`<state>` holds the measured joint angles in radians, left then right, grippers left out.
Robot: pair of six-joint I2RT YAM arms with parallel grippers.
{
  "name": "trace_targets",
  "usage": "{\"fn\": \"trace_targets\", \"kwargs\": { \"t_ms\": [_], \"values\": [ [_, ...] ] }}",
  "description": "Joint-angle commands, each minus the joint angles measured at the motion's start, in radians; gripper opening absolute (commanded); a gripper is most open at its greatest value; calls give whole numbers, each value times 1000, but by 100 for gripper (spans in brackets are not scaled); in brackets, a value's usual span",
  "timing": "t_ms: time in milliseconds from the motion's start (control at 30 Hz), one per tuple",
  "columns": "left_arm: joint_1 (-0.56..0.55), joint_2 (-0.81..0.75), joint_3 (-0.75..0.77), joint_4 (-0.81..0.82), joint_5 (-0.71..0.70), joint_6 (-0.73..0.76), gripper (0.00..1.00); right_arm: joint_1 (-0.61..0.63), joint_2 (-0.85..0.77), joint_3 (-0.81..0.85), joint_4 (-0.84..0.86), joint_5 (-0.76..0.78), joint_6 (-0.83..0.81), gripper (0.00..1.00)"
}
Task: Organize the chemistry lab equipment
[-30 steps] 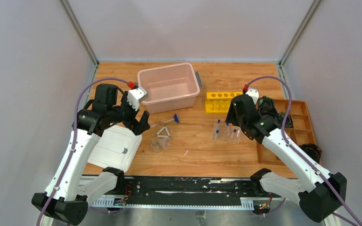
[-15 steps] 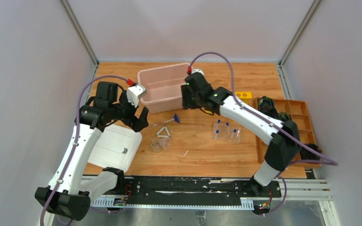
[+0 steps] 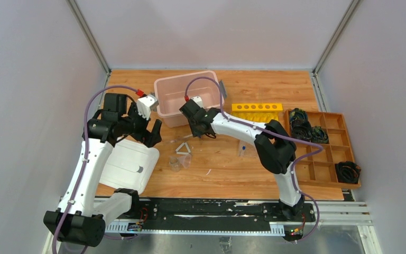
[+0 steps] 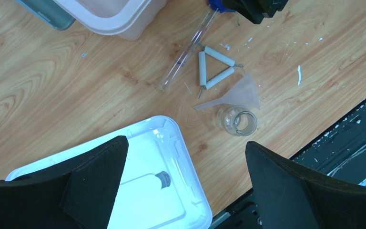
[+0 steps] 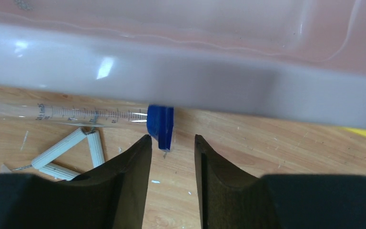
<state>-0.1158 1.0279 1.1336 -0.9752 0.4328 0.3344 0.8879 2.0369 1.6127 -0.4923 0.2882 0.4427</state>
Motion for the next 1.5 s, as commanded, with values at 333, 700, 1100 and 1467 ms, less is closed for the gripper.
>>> {"fn": "trace_targets", "kwargs": {
  "t_ms": [333,700,1100,1467],
  "values": [
    [8,16,5,3,-12,26,100,28,-72,-167,200,16,-18,2],
    [8,13,55,4,-45,39,100,25,-335,-218,27,-268,-177,0],
    [15,69,181,-2,-102,-14,100,-148,-445,123,-272,-265,-246,0],
    [17,67,130,-2,-70,4,100,-249,169,840,-499,-224,-304,0]
  ]
}}
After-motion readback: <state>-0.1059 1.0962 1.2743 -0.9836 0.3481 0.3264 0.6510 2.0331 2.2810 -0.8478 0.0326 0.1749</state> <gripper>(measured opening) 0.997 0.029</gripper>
